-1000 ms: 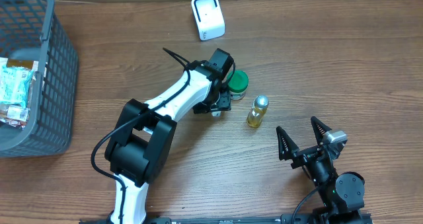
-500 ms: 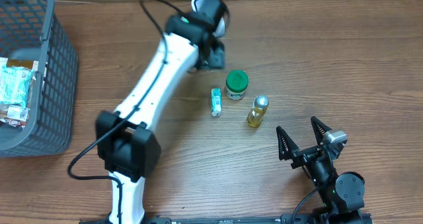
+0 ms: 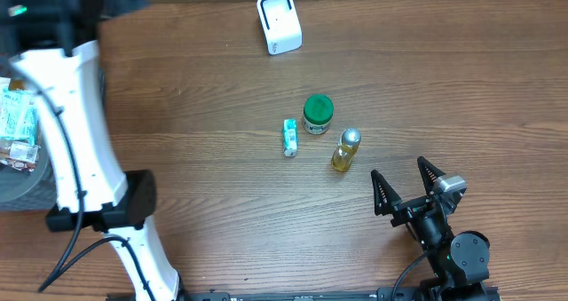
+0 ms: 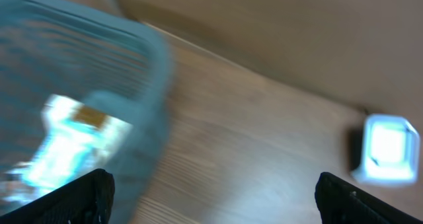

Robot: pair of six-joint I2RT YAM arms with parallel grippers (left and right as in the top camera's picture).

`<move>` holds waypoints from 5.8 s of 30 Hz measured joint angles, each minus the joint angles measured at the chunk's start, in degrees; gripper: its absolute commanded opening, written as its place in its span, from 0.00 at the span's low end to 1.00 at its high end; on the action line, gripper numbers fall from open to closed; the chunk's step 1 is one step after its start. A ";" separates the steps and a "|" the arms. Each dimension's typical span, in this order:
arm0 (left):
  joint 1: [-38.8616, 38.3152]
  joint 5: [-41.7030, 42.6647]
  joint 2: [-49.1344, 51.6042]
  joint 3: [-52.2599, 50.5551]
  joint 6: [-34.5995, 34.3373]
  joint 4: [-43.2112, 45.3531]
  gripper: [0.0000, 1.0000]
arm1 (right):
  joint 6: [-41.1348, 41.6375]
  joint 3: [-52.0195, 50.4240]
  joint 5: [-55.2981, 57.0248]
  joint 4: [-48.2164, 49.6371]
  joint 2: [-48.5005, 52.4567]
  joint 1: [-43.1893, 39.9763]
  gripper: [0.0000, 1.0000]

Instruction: Scan the item barcode

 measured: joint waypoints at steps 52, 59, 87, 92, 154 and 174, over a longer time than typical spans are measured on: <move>39.06 19.85 -0.24 -59.39 42.14 38.80 1.00 | 0.04 0.00 0.02 0.00 0.00 0.00 1.00; 38.42 20.15 -0.24 -59.45 44.81 41.66 1.00 | 0.02 0.00 0.00 0.00 0.00 0.00 1.00; 38.32 21.03 10.80 -59.52 54.80 46.05 0.75 | 0.04 0.00 0.00 0.02 0.00 0.02 1.00; 38.32 19.63 10.86 -59.45 55.69 46.60 0.32 | 0.02 0.00 0.00 0.00 0.00 0.02 1.00; -2.82 17.25 -29.33 -106.64 0.52 44.57 0.17 | 0.00 0.00 0.00 0.02 0.00 0.02 1.00; -3.69 12.31 -29.31 -115.71 3.87 56.72 0.36 | 0.02 0.00 0.00 0.00 0.00 0.02 1.00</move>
